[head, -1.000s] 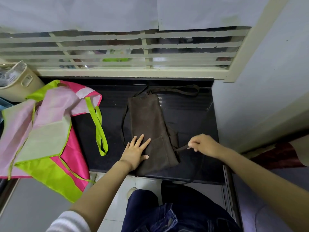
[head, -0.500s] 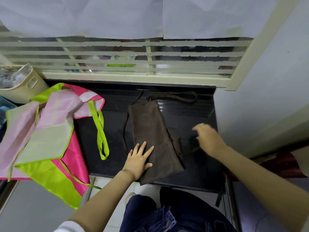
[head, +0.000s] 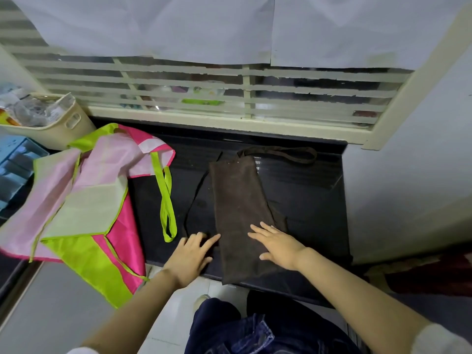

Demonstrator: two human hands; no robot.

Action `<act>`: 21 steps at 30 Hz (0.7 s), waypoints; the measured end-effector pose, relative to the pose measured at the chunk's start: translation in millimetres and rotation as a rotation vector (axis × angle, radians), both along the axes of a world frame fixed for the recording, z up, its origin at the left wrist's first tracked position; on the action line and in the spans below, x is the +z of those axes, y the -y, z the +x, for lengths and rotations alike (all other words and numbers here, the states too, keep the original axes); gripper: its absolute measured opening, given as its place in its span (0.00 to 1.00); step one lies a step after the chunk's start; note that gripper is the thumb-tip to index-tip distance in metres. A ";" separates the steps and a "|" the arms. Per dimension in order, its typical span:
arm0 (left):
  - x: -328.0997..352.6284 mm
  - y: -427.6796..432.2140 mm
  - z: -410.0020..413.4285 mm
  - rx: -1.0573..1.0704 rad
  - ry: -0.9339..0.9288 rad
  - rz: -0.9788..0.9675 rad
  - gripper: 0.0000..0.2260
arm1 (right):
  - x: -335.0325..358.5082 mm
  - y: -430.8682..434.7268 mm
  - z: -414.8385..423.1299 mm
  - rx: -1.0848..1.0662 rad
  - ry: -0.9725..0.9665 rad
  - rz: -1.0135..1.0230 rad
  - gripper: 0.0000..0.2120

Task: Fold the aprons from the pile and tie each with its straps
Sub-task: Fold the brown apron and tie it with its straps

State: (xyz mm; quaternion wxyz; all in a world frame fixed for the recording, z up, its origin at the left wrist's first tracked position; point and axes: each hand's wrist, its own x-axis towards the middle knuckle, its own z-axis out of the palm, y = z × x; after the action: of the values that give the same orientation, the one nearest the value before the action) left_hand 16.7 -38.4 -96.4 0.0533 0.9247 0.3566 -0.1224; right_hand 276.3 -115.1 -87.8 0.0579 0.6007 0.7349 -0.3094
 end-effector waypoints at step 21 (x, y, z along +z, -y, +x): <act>-11.0 33.6 32.4 -0.195 -0.048 -0.089 0.35 | 3.0 26.7 11.5 -0.198 -0.278 -0.076 0.31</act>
State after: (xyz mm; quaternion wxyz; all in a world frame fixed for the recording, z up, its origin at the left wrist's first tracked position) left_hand 49.1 -72.0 -107.4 0.0739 0.9485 0.2603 -0.1647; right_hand 287.8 -141.9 -84.9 -0.0523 0.6188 0.6609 -0.4214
